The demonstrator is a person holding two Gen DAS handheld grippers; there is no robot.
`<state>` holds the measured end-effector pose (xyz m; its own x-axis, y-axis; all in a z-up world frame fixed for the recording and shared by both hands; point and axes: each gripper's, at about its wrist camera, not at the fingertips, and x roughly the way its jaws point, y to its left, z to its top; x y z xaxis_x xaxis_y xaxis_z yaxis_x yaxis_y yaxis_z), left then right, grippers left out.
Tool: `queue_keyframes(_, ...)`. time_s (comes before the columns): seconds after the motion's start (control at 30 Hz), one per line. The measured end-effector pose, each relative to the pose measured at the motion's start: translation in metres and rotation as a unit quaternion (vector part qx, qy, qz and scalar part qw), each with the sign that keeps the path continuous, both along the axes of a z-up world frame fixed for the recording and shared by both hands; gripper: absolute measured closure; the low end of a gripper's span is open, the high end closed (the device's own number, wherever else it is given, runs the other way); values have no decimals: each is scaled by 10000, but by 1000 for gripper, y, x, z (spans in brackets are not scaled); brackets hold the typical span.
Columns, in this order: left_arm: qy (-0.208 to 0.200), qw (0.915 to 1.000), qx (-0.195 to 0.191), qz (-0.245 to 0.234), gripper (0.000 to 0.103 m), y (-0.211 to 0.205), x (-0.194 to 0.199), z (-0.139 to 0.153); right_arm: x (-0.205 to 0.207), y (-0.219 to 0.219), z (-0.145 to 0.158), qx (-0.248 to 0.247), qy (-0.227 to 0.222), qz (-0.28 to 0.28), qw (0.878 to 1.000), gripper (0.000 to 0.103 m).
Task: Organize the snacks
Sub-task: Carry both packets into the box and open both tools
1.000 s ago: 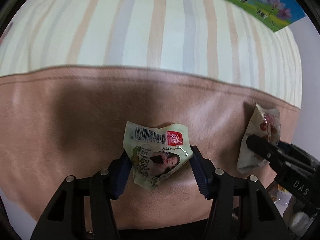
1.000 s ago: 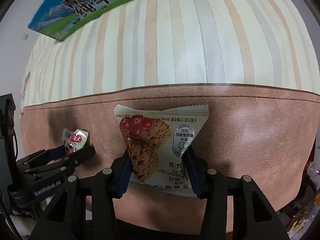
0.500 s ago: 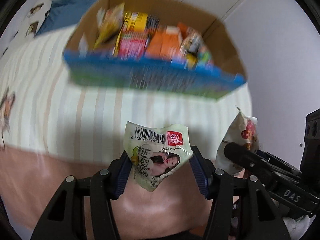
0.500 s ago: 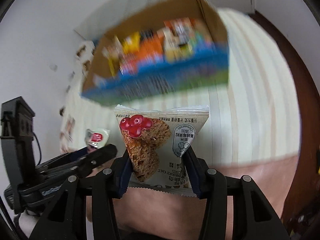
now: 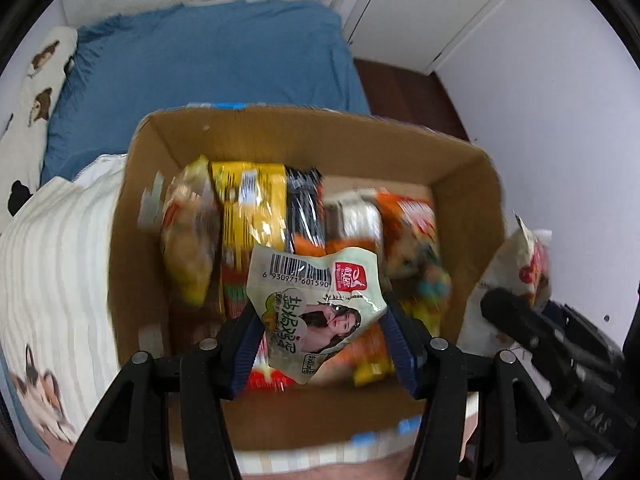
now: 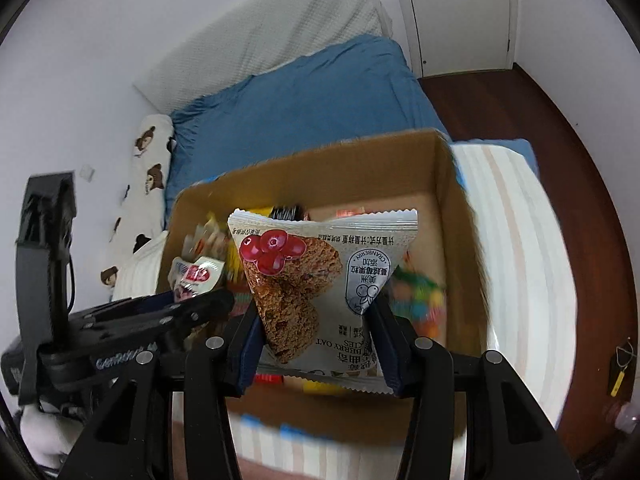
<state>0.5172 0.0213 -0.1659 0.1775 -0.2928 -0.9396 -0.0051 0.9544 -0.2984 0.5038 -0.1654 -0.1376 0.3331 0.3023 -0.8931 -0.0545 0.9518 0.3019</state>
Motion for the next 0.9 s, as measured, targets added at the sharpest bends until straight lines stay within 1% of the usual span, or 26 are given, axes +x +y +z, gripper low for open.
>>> queue_keyframes(0.13, 351, 9994, 75, -15, 48, 3, 45, -30, 46, 16, -29, -70, 283, -15, 9996, 51)
queue_keyframes(0.2, 484, 9988, 84, -23, 47, 7, 64, -42, 58, 22, -40, -80, 389, -6, 9992, 51)
queue_keyframes(0.3, 594, 9982, 111, -45, 46, 9, 83, -54, 75, 29, -58, -80, 540, -22, 9985, 51)
queue_keyframes(0.4, 746, 9971, 142, -19, 45, 13, 93, -62, 86, 36, -75, -46, 755, 28, 9971, 50)
queue_keyframes(0.43, 773, 9966, 273, 12, 43, 13, 94, -66, 89, 37, -80, -115, 804, 42, 9967, 42)
queue_keyframes(0.47, 727, 9965, 408, 74, 42, 15, 96, -67, 91, 38, -83, -324, 819, 36, 9961, 28)
queue_keyframes(0.5, 662, 9967, 452, 125, 36, 16, 97, -67, 92, 39, -85, -469, 803, -9, 9957, 21)
queue_keyframes(0.53, 603, 9971, 417, 180, 28, 20, 97, -68, 94, 37, -86, -512, 776, -40, 9957, 11)
queue_keyframes(0.57, 560, 9978, 278, 234, 23, 23, 97, -67, 95, 34, -87, -435, 787, -43, 9959, 7)
queue_keyframes(0.6, 565, 9979, 187, 265, 15, 25, 97, -66, 96, 32, -87, -369, 813, -55, 9960, 6)
queue_keyframes(0.63, 562, 9979, 174, 268, 11, 24, 97, -67, 95, 29, -87, -367, 824, -56, 9959, 6)
queue_keyframes(0.77, 501, 9982, 275, 167, 11, 18, 92, -61, 94, 25, -79, -579, 728, 37, 9957, 6)
queue_keyframes(0.83, 465, 9985, 251, 126, 11, 17, 86, -56, 89, 23, -75, -647, 725, 53, 9953, 6)
queue_keyframes(0.9, 345, 9988, 308, 133, 11, 16, 77, -49, 80, 20, -68, -769, 664, 65, 9948, 5)
